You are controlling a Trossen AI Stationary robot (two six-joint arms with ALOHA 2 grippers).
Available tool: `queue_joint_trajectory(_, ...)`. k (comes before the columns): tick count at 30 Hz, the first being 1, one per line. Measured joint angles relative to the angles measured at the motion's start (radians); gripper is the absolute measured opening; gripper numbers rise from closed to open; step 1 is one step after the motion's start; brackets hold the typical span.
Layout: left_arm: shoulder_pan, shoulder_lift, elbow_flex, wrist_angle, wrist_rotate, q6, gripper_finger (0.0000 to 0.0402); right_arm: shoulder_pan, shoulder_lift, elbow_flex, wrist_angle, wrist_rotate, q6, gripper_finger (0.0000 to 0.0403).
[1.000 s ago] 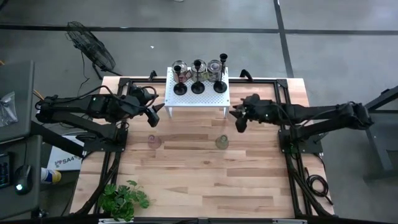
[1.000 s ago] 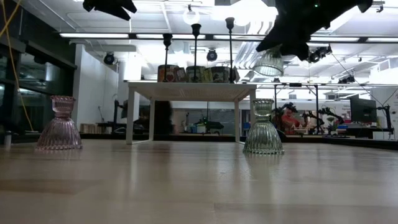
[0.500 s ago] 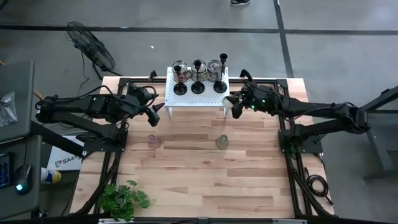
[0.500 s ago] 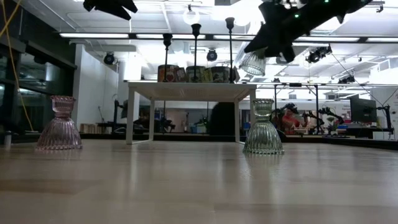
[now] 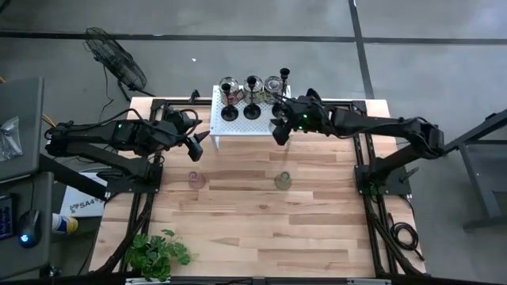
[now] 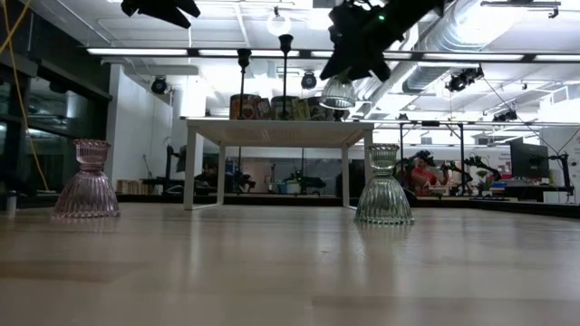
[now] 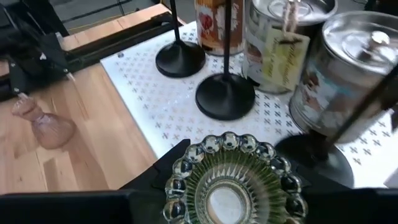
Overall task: Pick & Place candle stick holders
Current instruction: Put the right transparent candle holder on the shelf
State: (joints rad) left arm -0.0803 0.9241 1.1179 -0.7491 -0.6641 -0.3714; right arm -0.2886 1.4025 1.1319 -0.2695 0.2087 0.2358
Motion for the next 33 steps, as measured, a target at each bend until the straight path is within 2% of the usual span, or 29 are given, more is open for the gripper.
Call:
queue_joint_trajectory(13,0.000,0.000,0.000,-0.013,0.000,0.000,0.0212,-0.009,0.172,0.129,-0.027,0.033,0.008,0.0137)
queue_joint_trajectory(33,0.000,0.000,0.000,-0.012,0.000,-0.002,0.0212,-0.035,0.196,0.137,-0.012,0.047,0.030,0.0137)
